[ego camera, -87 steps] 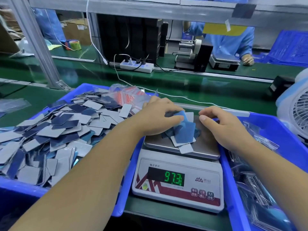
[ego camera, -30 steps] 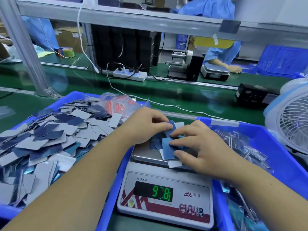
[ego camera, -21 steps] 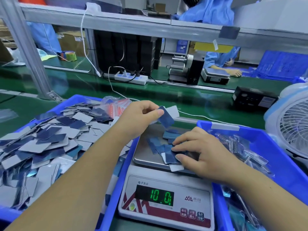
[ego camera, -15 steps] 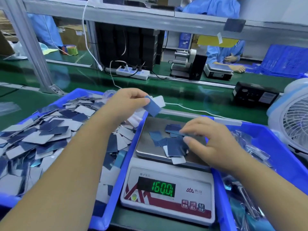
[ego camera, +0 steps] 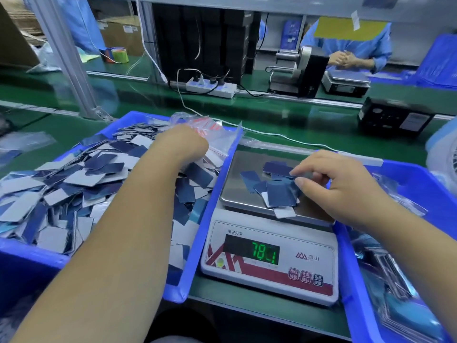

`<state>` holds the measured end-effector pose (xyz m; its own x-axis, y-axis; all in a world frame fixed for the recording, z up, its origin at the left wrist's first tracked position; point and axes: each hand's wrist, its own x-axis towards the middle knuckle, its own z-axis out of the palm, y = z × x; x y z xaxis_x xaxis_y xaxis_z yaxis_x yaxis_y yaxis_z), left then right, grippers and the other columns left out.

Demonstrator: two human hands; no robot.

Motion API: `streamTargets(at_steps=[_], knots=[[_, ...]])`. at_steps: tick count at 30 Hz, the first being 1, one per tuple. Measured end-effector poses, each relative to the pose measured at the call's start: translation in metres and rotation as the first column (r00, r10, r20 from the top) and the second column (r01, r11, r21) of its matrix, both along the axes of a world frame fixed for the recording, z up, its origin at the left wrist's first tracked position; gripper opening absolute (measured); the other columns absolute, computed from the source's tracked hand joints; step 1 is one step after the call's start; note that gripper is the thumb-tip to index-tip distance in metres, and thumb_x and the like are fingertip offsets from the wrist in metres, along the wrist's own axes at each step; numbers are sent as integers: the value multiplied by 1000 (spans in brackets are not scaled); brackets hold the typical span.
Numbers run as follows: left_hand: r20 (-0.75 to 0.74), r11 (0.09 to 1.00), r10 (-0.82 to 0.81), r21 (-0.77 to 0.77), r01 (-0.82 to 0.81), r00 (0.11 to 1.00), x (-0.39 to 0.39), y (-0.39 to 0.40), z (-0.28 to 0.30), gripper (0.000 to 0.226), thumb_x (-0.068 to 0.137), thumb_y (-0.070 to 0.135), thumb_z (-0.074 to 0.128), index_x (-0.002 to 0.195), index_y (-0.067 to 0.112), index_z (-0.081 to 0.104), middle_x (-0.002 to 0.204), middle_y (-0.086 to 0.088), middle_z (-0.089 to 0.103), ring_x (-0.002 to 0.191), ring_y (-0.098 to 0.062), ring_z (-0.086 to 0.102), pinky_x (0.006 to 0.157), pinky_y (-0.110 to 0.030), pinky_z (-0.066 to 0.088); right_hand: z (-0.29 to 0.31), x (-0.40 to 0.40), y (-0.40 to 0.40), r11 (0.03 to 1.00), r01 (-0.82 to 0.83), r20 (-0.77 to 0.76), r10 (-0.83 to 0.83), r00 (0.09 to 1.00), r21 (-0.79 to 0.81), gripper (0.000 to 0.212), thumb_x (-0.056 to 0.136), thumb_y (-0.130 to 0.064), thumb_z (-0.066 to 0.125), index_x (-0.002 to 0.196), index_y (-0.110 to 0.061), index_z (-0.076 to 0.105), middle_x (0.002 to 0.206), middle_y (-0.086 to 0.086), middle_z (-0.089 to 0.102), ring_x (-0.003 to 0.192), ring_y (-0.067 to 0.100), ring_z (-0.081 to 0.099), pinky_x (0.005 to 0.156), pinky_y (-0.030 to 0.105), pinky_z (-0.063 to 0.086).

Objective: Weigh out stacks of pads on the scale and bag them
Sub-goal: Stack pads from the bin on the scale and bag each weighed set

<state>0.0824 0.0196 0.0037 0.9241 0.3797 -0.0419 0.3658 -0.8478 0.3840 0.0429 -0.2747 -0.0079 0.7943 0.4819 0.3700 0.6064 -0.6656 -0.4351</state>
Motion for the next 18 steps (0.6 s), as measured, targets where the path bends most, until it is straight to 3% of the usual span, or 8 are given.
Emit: streamTargets(at_steps=[2,4,7,9,12,14,18], knots=[[-65,995,-23,98,29,998,-1,-1,2,13,87,19,51,84,6,53,81,-8,53,86,-32,56,78,-41,50,0,0,-1,1000,19,18,-19,1000,1,12,85,-20,66,90,-28,73,80,-27,57,78,-5,53,69,6,34],[-72,998,14,67,-9,997,-4,-6,5,18,80,18,45,91,6,53,99,-15,59,102,-38,57,83,-41,48,1,-1,-2,1000,28,44,-27,999,-9,11,85,-18,67,90,-25,74,77,-26,54,77,-8,52,68,4,33],[17,998,-42,55,41,999,-5,-14,3,22,76,15,41,91,10,57,105,-17,63,106,-39,55,91,-43,48,5,-4,-1,999,-10,77,14,997,-51,9,86,-24,73,94,-22,75,86,-19,59,78,-12,51,69,3,32],[127,987,-142,-58,150,982,-10,-20,5,25,82,14,45,96,19,65,101,-5,64,100,-29,60,86,-37,51,7,-5,-1,996,-38,38,41,998,-84,27,83,-44,72,100,-23,74,95,-14,60,84,-11,52,71,4,33],[274,870,-382,-215,444,882,-23,-36,11,27,87,16,56,104,32,69,93,15,57,78,-4,57,64,-20,43,8,-7,2,984,-53,-45,46,998,-173,65,70,-76,60,116,-30,68,109,-17,52,97,-3,52,80,10,35],[249,784,-542,-192,590,802,-28,-44,12,27,87,21,61,106,38,69,96,18,56,76,3,54,65,-19,40,8,-9,3,970,-53,-68,38,997,-238,83,64,-85,56,128,-33,61,117,-22,45,103,-3,50,88,16,39],[84,672,-713,-202,713,696,-35,-49,13,40,85,44,69,123,43,57,109,29,45,94,23,46,76,-13,37,7,-8,0,952,-54,-94,26,995,-300,114,50,-97,50,145,-33,43,136,-27,31,120,-8,40,100,18,37]])
